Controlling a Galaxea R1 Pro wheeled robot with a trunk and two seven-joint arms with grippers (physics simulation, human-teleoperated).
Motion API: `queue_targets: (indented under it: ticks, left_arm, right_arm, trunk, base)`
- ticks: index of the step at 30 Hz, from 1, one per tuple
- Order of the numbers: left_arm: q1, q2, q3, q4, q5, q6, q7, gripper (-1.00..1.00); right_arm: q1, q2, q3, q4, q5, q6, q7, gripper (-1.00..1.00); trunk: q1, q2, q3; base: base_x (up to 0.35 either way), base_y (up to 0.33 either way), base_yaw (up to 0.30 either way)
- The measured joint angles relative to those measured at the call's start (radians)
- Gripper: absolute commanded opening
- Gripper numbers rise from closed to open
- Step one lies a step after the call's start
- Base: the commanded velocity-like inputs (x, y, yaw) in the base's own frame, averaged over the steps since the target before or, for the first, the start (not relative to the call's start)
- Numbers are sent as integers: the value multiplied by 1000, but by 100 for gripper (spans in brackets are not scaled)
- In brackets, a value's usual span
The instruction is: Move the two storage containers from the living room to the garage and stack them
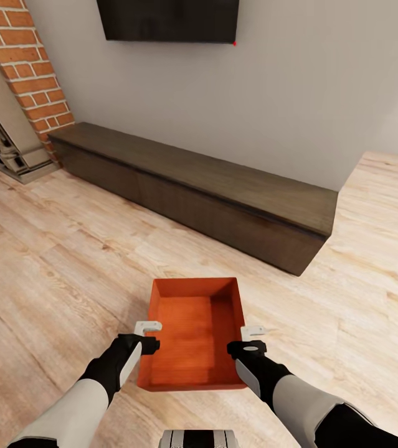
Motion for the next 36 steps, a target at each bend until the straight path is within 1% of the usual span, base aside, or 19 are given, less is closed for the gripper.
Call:
queue_targets:
  ticks: [3,6,18,22,29,36]
  left_arm:
    - [0,1,1,0,0,0,0,100]
    - [0,1,1,0,0,0,0,100]
    - [0,1,0,0,0,0,0,100]
    - [0,0,0,0,0,0,0,100]
    - [0,0,0,0,0,-1,0,100]
    - [0,1,0,0,0,-1,0,100]
  right_arm:
    - [0,-1,0,0,0,0,3,100]
    - [0,-1,0,0,-1,0,4,100]
    - [0,-3,0,0,0,0,4,100]
    - [0,-5,-1,0,-1,1,5,100]
    - [0,-24,-1,0,-4,2,29,100]
    - [0,-26,-1,0,-4,2,33,100]
  trunk:
    - [12,-21,-9]
    - [12,-21,-9]
    - [58,-105,-47]
    - [58,-105,-47]
    - [58,-105,-47]
    - [58,-105,-47]
  base:
    - [0,0,0]
    - [0,0,0]
    - [0,0,0]
    - [0,0,0]
    - [0,0,0]
    - [0,0,0]
